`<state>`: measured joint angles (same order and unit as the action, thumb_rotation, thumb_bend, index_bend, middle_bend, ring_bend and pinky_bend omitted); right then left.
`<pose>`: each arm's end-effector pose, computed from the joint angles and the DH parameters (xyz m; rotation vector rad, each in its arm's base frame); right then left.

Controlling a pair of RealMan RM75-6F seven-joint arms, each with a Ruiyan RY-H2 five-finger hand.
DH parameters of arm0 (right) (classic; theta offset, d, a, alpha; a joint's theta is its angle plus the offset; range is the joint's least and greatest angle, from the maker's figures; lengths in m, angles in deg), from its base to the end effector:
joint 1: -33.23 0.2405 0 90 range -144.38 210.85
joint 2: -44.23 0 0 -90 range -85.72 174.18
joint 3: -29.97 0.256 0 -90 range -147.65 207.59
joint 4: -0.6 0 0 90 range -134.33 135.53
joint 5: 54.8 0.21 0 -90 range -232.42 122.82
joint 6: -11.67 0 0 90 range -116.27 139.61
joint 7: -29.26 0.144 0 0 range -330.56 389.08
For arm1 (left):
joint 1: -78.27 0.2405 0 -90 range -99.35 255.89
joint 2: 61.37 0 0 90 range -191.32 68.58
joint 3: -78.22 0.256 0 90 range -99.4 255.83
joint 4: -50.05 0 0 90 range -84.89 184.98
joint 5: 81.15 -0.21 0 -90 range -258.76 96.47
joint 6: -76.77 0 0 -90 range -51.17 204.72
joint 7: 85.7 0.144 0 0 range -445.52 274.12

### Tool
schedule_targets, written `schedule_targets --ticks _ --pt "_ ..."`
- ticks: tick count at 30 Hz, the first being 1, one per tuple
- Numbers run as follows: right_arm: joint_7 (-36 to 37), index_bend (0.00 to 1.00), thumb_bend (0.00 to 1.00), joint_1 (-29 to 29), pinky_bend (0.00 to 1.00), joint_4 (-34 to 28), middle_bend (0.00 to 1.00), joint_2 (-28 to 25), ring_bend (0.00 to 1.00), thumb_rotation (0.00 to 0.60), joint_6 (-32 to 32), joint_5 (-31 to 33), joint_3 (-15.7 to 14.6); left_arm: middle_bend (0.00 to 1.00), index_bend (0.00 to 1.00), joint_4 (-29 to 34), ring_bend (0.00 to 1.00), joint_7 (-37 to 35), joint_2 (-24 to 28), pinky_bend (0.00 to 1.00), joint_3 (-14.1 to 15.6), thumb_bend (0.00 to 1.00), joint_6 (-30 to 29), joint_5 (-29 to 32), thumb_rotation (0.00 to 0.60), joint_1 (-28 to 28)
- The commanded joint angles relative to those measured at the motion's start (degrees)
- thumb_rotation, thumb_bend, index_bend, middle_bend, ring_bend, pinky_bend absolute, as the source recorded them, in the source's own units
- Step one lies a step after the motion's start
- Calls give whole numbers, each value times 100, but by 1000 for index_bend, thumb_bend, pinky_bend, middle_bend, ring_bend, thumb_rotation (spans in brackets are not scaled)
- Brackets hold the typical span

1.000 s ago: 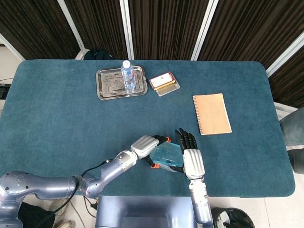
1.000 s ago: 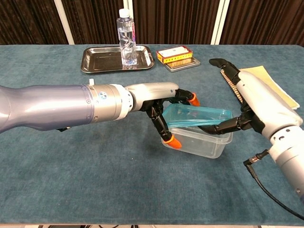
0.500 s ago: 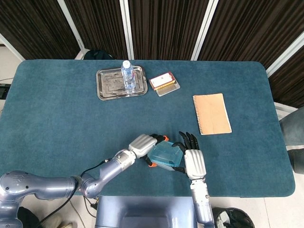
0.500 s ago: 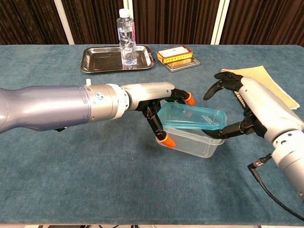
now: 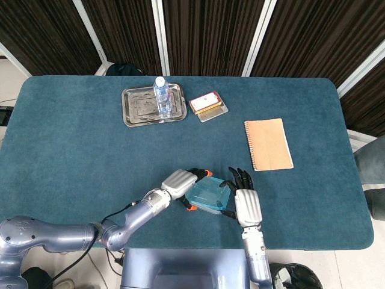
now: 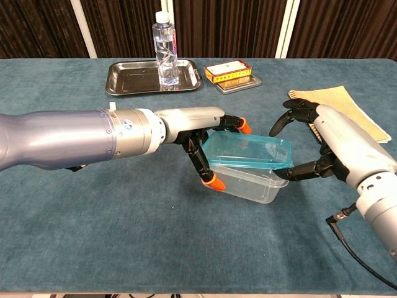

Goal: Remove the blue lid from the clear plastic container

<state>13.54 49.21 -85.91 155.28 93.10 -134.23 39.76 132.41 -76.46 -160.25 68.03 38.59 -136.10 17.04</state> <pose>-0.1471 -0.2262 -0.0547 1.2793 -1.2402 1.2959 -0.0328 0.3240 -0.1056 -2.2576 -1.2642 -0.9631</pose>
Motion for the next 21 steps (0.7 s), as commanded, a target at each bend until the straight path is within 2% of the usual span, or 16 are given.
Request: schedule_targets --ticks 1,10,21 --pt "-11 412 421 -2 0 -6 131 -1 0 600 -12 25 -3 109 104 1 110 -4 -1 284 0 99 1 8 600 0" --pt "-36 446 471 -15 0 -9 134 -34 0 600 -39 100 -5 76 78 43 67 -25 62 243 17 2 49 2 600 -6" --pt "-108 490 570 -8 0 -85 141 -39 0 600 -17 95 -16 4 10 154 5 -39 180 185 33 0 140 30 600 -44"
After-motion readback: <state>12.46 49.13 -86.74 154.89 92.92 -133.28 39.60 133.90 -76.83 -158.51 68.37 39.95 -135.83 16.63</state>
